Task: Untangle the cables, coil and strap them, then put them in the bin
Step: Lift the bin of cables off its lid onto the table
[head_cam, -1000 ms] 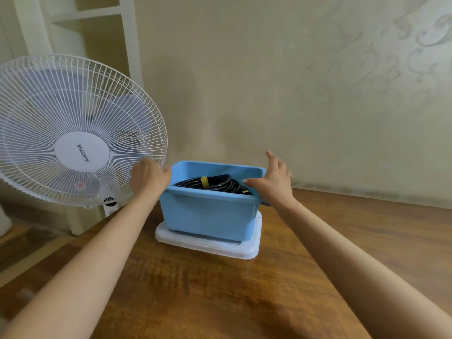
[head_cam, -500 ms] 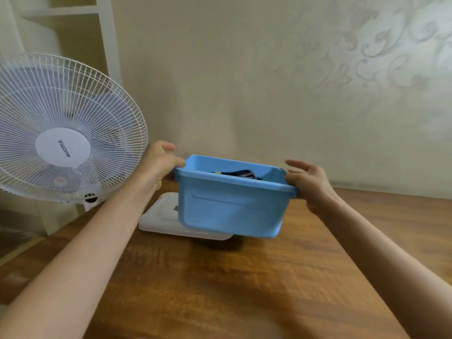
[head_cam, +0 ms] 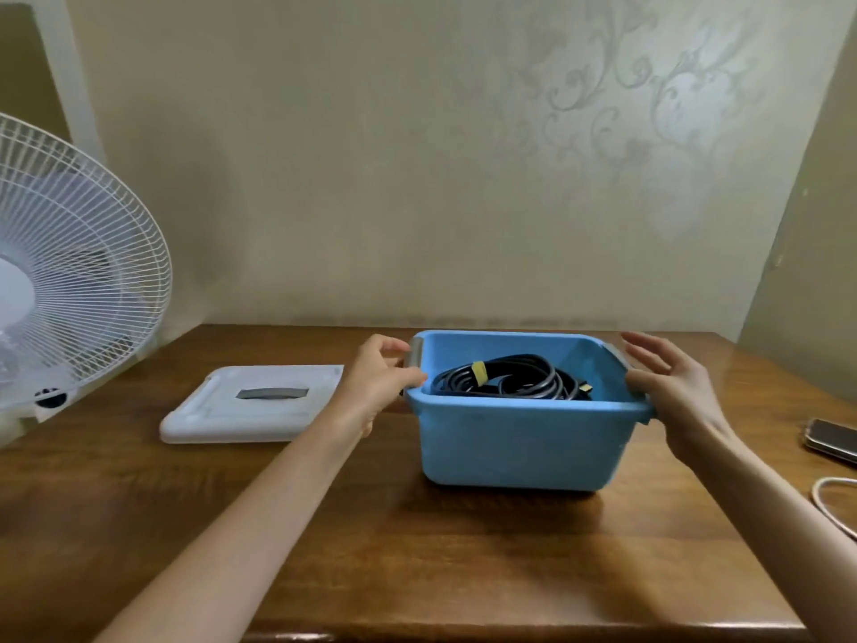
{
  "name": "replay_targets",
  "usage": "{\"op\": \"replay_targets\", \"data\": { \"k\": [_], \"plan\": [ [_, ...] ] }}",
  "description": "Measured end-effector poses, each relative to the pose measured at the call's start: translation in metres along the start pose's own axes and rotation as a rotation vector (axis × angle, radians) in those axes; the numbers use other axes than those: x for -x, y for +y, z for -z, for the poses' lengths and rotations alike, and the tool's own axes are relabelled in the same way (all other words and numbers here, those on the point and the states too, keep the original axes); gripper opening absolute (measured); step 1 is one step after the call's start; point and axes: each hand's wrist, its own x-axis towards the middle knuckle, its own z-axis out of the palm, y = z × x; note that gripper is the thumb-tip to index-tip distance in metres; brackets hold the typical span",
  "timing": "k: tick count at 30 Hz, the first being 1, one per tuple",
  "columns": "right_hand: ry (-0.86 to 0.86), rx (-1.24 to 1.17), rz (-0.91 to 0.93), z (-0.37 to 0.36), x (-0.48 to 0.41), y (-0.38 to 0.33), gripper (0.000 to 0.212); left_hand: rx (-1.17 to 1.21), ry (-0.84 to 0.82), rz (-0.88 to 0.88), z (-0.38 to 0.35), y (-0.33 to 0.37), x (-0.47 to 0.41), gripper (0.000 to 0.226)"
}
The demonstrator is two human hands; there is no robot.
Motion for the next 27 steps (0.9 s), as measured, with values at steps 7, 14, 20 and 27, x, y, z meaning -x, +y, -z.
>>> {"op": "replay_targets", "data": {
  "k": [7, 14, 20, 27],
  "plan": [
    [0.063, -0.069, -0.157, 0.023, -0.005, 0.018, 0.023, -0.312, 0.236, 0.029, 0.074, -0.044, -0.049, 0.025],
    [0.000, 0.015, -0.072, 0.014, -0.002, 0.015, 0.026, -1.157, 0.184, 0.142, 0.139, -0.115, -0.106, 0.034],
    [-0.021, 0.041, -0.126, 0.017, 0.001, 0.023, 0.022, -1.169, -0.087, 0.013, 0.154, -0.119, -0.111, 0.016],
    [-0.041, 0.038, -0.116, 0.016, 0.002, 0.025, 0.022, -1.210, 0.079, -0.151, 0.160, -0.098, -0.107, 0.026]
  ]
}}
